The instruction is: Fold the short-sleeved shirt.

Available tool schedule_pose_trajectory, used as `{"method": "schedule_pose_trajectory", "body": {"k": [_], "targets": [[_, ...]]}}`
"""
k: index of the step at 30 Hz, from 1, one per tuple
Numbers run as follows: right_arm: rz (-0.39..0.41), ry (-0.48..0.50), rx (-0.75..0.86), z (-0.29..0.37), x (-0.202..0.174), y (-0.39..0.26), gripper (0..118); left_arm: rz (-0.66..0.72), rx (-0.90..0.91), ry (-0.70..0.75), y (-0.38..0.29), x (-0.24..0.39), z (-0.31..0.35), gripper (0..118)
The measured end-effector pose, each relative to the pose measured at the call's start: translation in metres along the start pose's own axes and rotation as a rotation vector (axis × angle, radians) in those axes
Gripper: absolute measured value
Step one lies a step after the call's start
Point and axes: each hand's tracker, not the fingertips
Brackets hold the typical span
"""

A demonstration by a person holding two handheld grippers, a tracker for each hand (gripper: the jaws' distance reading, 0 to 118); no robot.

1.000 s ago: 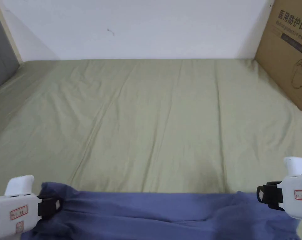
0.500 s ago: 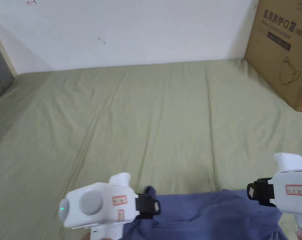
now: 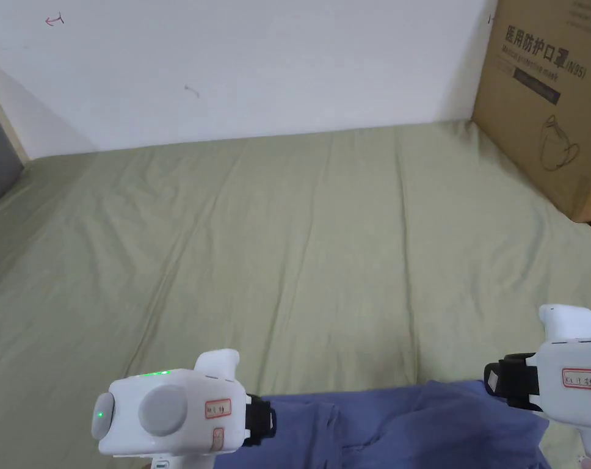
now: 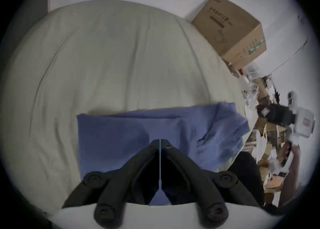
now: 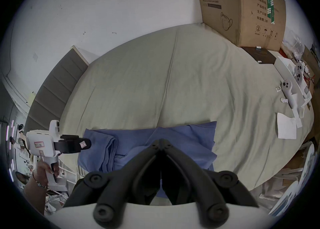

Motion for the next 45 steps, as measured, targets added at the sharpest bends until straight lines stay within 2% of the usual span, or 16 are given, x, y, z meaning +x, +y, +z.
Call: {"method": "schedule_pose_trajectory", "body": {"k": [3,9,14,18,20,22,23,24,26,31,35,37,42,43,44,45], "targets": [[-0.001,0.004,-0.004,-0.001,0.001,0.0,0,0.021,-0.105,-0.101,-0.008,0.007,-0.023,1],[-0.028,0.035,-0.012,0.001,0.006,0.0,0,-0.089,-0.195,-0.124,-0.025,0.045,-0.075,1],[-0.007,0.024,-0.004,0.004,0.005,0.002,0,0.03,-0.192,-0.274,-0.012,0.023,-0.053,1],[-0.013,0.028,0.001,0.006,0.006,0.005,0,0.186,-0.069,-0.413,-0.015,-0.036,-0.005,4],[-0.014,0.023,0.003,0.005,0.006,0.006,0,0.278,0.008,-0.443,-0.018,-0.081,0.022,25],[-0.015,0.02,0.001,0.001,0.007,0.006,0,0.317,0.068,-0.49,-0.023,-0.119,0.038,83],[-0.02,0.02,-0.003,-0.001,0.007,0.006,0,0.319,0.08,-0.499,-0.024,-0.136,0.044,107],[-0.029,0.022,-0.011,-0.003,0.008,0.006,0,0.318,0.075,-0.483,-0.024,-0.149,0.046,118],[-0.042,0.026,-0.019,-0.005,0.008,0.006,0,0.357,0.136,-0.454,-0.024,-0.172,0.045,118],[-0.014,-0.013,-0.026,-0.005,0.0,0.006,0,0.486,-0.001,-0.563,-0.031,-0.185,0.0,118],[0.022,-0.036,-0.04,-0.004,-0.005,0.007,0,0.485,0.002,-0.801,-0.028,-0.162,-0.03,118],[0.027,-0.043,-0.041,-0.004,-0.004,0.008,0,0.567,-0.076,-0.931,-0.025,-0.148,-0.055,118],[0.024,-0.045,-0.052,-0.009,-0.005,0.009,0,0.452,-0.15,-0.892,-0.012,-0.136,-0.067,116],[0.025,-0.045,-0.055,-0.011,-0.006,0.009,0,0.463,-0.145,-0.88,-0.014,-0.143,-0.067,108],[0.023,-0.044,-0.058,-0.013,-0.007,0.008,0,0.469,-0.13,-0.829,-0.015,-0.146,-0.063,82],[0.019,-0.04,-0.063,-0.015,-0.007,0.008,0,0.458,-0.104,-0.703,-0.018,-0.15,-0.059,18]]}}
